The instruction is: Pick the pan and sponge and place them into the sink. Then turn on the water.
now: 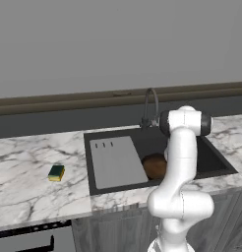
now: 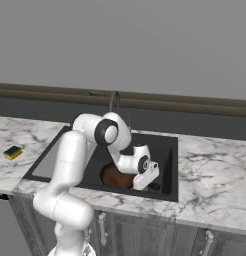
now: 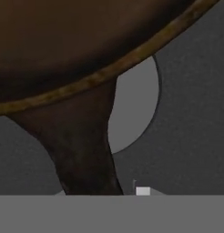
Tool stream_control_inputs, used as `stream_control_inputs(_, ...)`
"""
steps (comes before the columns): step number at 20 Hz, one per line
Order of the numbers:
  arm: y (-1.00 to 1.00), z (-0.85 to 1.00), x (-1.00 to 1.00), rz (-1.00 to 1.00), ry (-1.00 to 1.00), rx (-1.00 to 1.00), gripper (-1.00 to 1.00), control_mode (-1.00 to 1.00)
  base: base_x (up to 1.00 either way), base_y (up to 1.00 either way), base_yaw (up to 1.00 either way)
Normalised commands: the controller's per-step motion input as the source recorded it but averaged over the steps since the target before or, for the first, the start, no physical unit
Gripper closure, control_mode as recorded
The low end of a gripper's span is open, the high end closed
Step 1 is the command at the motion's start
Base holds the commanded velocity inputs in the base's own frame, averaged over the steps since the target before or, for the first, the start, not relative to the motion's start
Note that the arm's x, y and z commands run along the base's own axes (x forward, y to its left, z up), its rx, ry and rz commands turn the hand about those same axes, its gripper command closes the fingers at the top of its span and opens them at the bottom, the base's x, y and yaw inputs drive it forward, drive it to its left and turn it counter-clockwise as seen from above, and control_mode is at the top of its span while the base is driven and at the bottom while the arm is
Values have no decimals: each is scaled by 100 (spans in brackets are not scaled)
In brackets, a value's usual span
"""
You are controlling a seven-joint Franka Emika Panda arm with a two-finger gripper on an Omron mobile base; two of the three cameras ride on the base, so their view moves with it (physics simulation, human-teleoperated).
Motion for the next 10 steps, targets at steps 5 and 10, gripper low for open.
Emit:
stream_control_inputs(5, 0, -32, 29, 7, 0, 0, 100, -100, 0, 0, 0)
stream_control_inputs(10, 0, -29, 14, 8, 0, 2, 100, -100, 0, 0, 0)
